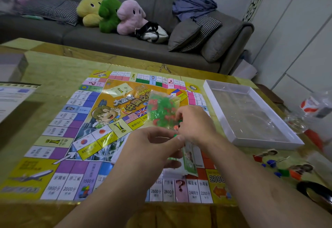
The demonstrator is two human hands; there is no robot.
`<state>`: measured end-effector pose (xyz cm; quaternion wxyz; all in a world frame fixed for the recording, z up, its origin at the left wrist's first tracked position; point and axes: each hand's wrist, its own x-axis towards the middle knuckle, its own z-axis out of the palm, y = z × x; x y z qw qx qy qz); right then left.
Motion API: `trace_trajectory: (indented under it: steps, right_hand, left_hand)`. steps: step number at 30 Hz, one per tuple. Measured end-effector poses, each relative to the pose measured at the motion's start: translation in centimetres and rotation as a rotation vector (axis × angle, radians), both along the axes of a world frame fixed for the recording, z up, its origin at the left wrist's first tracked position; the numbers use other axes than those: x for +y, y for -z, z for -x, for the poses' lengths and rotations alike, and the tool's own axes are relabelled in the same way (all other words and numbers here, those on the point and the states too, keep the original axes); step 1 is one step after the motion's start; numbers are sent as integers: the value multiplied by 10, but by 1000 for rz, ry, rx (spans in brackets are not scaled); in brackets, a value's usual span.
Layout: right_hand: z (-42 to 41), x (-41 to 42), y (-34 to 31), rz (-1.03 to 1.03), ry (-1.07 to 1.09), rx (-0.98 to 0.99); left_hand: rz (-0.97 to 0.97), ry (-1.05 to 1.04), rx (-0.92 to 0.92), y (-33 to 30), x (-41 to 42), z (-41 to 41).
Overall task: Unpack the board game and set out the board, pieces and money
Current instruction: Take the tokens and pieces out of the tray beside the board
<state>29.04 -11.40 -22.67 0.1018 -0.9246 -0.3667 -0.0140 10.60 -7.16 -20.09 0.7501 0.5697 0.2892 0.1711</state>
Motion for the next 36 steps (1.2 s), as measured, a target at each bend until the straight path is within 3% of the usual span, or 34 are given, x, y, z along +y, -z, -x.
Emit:
trace_trajectory:
  steps: [5,11,15,26,36]
  right_hand:
    - [-4,-13,-3,-237,-3,45]
    - [44,-81,-39,-674,-108,482]
    - [69,-107,-38,-693,-206,561]
    - [77,-115,-27,-705,-266,426]
    - [77,-113,-25,-738,-328,373]
  left_hand:
    - [3,-10,6,0,1,2]
    - [-25,-2,9,-2,0,4]
    - [-56,42,14,-6,-7,6]
    - [-247,165,59,-8,-21,10]
    - [153,71,-45,0,-17,8]
